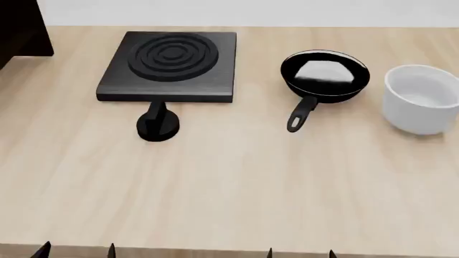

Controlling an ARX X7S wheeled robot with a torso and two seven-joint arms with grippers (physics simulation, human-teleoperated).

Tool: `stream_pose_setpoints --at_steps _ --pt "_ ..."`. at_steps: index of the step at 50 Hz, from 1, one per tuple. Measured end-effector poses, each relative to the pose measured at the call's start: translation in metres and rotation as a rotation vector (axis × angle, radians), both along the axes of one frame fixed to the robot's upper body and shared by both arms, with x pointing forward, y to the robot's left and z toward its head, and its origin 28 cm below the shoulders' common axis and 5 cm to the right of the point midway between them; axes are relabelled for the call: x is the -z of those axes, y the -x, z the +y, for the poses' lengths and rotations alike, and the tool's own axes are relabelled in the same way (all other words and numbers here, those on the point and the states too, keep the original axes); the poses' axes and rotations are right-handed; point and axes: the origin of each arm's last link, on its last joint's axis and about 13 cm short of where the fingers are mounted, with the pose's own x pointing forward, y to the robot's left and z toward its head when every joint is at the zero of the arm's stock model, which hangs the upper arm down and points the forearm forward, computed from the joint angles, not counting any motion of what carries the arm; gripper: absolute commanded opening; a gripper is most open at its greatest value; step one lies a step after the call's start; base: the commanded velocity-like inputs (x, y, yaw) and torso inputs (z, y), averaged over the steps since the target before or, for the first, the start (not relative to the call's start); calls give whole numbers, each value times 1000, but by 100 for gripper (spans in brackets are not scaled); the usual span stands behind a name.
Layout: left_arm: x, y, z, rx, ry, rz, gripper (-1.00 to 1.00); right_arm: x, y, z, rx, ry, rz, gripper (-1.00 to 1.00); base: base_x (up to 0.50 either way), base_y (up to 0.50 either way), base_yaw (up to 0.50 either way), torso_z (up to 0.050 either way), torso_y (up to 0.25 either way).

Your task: Put the frying pan on the cabinet shelf.

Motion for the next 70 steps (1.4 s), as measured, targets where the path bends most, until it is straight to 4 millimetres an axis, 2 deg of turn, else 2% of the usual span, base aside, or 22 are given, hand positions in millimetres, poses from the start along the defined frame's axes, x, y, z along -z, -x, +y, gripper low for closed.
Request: stream_pose_setpoints --at_steps 2,18,37,42,48,60,70 --pt "5 4 -3 9 10 14 100 5 4 -1 0 24 14 100 0 0 0 0 0" --pt "1 1 0 -5 -5 11 100 1 1 0 -8 17 7 100 0 0 0 0 0" --pt "-10 4 1 -6 -16 11 100 -2 0 -2 -4 25 5 100 0 0 0 0 0" --pt "-20 7 0 -1 -4 1 100 -16 1 -5 8 23 -16 100 0 0 0 0 0" --pt "-37 9 1 7 3 -11 100 -41 1 -9 21 30 -53 100 0 0 0 0 0" --pt "-89 10 2 27 -7 -40 100 -97 0 -13 23 46 -94 100 0 0 0 0 0" --pt "-122 11 0 50 -29 -41 100 -121 1 -13 23 41 -91 100 0 0 0 0 0"
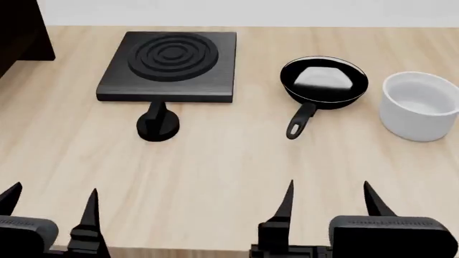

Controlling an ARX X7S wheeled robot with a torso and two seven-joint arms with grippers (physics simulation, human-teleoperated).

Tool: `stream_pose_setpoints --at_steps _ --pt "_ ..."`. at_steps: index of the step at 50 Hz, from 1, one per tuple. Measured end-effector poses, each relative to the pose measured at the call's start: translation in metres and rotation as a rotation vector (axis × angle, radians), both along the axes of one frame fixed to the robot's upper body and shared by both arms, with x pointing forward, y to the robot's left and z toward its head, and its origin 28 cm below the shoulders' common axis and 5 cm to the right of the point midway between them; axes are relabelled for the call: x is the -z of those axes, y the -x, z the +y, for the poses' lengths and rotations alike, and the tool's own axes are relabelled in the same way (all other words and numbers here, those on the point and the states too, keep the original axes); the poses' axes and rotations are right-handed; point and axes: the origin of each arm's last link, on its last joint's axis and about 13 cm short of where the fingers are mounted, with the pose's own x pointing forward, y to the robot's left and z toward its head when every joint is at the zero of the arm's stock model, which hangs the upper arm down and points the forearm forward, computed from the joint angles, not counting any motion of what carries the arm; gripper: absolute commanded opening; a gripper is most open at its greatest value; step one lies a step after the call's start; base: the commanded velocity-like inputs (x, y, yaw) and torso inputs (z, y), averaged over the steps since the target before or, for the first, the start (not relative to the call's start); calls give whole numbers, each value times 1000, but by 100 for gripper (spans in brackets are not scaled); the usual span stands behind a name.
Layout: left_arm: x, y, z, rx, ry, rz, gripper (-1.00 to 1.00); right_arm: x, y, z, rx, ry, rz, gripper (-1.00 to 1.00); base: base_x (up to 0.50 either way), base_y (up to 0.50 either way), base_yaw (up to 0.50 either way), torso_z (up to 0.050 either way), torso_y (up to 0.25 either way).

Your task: Put the frying pan on the cabinet shelf.

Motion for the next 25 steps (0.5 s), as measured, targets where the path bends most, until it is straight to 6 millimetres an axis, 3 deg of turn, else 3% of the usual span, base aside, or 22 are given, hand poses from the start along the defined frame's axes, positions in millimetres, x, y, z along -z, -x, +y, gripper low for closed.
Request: stream_pose_setpoints --at_steps 5,25 --pt "-8 0 -1 3 3 3 100 -5 2 0 -6 -4 3 100 0 0 0 0 0" --pt "-10 3 -3 16 10 18 100 -5 12 -1 -5 40 -16 100 0 -24 0 0 0"
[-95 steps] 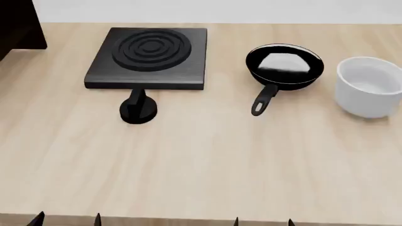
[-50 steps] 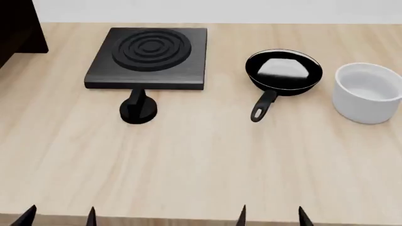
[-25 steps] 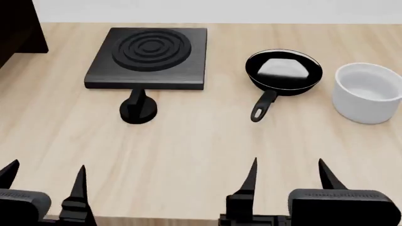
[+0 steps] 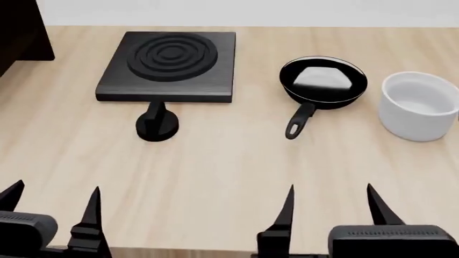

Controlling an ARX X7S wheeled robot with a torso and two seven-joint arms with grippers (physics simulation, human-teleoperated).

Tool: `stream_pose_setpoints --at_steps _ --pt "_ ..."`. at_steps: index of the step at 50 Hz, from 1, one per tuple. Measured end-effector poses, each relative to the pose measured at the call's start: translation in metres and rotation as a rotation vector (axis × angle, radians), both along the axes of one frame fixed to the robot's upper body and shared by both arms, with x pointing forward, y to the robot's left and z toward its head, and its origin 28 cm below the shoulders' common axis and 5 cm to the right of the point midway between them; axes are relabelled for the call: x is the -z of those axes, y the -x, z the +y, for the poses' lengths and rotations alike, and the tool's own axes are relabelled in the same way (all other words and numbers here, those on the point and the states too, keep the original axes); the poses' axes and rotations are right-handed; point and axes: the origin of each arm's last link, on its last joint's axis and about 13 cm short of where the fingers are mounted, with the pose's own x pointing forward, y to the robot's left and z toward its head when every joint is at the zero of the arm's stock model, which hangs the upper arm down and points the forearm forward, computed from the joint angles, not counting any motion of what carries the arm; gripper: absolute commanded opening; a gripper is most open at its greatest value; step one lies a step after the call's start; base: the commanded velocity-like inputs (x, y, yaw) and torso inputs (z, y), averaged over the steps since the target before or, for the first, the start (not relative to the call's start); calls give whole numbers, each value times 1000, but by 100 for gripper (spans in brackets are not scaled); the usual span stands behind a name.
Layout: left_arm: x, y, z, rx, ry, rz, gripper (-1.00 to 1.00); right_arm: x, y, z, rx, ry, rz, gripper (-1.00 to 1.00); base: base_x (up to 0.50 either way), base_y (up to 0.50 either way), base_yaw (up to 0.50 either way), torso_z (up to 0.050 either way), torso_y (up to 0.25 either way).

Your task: Put the frying pan on the cabinet shelf.

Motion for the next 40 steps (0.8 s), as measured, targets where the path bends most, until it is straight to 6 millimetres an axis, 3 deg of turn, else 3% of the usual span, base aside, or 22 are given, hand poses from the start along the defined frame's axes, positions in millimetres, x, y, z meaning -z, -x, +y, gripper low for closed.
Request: stream_pose_setpoints --at_steps 23,40 --pt "0 3 1 -6 16 2 100 -1 4 -3 -2 37 -20 100 39 -491 0 0 0" --pt "0 3 1 -11 21 5 100 -5 4 -3 12 40 -32 100 38 -35 0 0 0"
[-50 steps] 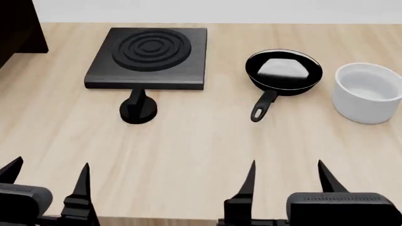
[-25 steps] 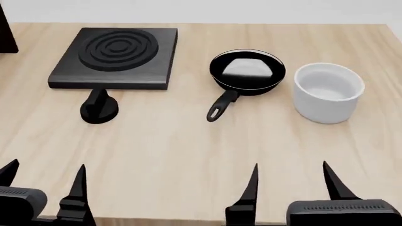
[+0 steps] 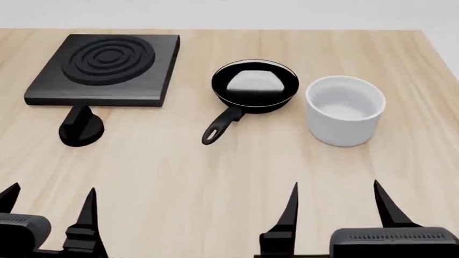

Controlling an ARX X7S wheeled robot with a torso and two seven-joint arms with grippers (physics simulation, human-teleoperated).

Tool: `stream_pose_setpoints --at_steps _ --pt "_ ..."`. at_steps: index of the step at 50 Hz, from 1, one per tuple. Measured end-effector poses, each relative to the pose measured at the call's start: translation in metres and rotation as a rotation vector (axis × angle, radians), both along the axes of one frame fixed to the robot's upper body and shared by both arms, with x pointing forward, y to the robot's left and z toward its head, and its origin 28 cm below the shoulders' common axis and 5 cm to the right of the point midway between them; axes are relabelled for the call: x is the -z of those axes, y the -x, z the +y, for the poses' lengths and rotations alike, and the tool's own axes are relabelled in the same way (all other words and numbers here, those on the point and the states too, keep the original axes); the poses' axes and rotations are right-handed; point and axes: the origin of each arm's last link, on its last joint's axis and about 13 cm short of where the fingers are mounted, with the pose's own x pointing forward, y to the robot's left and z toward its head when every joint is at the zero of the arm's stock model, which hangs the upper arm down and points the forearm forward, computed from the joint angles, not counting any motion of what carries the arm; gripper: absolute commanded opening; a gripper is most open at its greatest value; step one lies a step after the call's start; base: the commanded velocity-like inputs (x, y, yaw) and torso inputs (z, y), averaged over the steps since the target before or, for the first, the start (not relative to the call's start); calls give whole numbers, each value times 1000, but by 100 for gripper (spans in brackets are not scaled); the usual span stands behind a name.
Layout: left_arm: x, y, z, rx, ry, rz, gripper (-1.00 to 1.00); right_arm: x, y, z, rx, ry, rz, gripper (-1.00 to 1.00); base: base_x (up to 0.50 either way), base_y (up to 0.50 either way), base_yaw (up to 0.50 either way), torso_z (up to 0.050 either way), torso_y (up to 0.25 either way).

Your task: Put the frying pan on the cabinet shelf.

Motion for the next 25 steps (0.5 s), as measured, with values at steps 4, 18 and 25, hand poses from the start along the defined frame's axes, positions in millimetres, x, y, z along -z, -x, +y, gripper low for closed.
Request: stream_pose_setpoints --at_steps 4,18,25 --pt "1 0 0 -2 0 2 100 -1 0 1 0 3 1 100 469 0 0 0 0" --pt "2 0 2 -8 0 4 100 -2 0 1 6 12 6 100 500 0 0 0 0" --pt "1 0 2 -9 0 4 100 -2 0 1 9 12 6 100 500 0 0 0 0"
